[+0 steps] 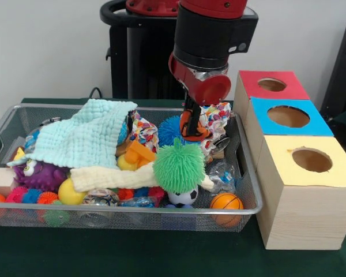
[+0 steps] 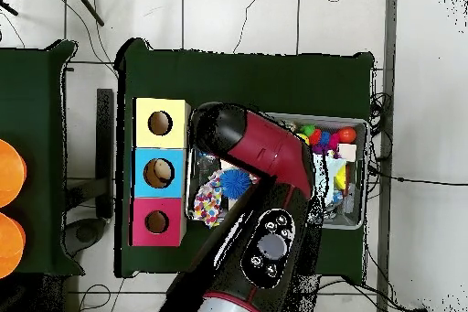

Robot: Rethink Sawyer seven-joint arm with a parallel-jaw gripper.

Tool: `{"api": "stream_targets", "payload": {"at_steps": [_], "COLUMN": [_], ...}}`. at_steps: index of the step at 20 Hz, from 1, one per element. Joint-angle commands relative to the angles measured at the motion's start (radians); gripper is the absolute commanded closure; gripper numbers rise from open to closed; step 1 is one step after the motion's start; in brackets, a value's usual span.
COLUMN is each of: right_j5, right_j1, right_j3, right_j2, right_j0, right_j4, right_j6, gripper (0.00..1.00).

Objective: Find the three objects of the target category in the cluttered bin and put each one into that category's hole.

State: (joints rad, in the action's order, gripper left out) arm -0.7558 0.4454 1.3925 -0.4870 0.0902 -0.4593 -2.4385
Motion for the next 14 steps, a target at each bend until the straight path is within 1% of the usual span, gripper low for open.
{"api": "stream_targets", "payload": {"at_steps": [1, 7, 8, 11, 14], "right_j5": [0.078, 0.129, 0.145, 0.235, 0.288], "right_j1": [0.013, 0.018, 0.018, 0.022, 0.022], "right_j3": [0.056, 0.079, 0.084, 0.123, 0.144], "right_j2": [0.138, 0.163, 0.171, 0.22, 0.257], "right_j0": [-0.008, -0.026, -0.032, -0.061, -0.085], "right_j4": [0.053, 0.065, 0.068, 0.069, 0.078], "right_j6": [-0.002, 0.008, 0.009, 0.016, 0.017], "gripper": [0.0, 0.0, 0.0, 0.0, 0.0]}}
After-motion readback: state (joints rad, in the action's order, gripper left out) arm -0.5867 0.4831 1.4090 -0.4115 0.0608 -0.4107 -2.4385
